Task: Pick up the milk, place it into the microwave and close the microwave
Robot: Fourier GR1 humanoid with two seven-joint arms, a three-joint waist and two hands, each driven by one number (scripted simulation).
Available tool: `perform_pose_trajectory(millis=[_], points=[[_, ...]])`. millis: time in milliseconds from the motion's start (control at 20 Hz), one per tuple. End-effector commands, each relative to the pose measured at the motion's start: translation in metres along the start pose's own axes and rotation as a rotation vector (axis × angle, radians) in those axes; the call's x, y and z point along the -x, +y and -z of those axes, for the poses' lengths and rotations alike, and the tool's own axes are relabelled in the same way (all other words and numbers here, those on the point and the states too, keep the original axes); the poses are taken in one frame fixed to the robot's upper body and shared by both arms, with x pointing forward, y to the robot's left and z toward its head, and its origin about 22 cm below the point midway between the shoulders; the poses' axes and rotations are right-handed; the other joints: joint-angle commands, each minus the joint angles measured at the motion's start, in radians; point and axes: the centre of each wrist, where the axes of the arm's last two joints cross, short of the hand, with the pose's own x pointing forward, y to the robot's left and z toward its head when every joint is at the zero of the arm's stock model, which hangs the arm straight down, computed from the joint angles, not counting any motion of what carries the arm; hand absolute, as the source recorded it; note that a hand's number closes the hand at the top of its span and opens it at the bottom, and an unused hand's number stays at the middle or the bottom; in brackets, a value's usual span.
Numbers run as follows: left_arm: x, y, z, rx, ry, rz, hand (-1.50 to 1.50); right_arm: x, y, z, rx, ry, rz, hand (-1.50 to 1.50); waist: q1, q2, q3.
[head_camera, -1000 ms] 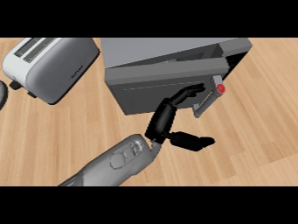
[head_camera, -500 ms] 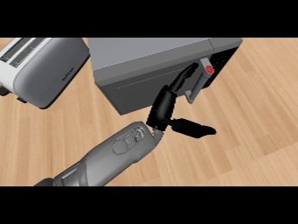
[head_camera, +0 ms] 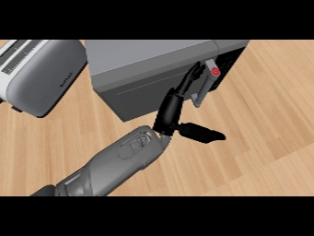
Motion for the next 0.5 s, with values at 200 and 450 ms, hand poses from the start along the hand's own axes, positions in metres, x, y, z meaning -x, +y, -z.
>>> perform_pose_trajectory(millis=[200, 450], points=[[-0.0034, 0.0006, 0.0162, -0.041, -0.007, 0.001, -1.5, -0.0079, -0.0074, 0.0089, -0.009, 0.01, -0.001, -1.5, -0.028, 0.007, 0.001], [-0.0029, 0.0004, 0.0169, -0.054, -0.019, -0.004, -1.5, -0.0106, -0.0112, 0.0127, -0.01, 0.015, 0.004, -1.5, -0.036, 0.007, 0.002]])
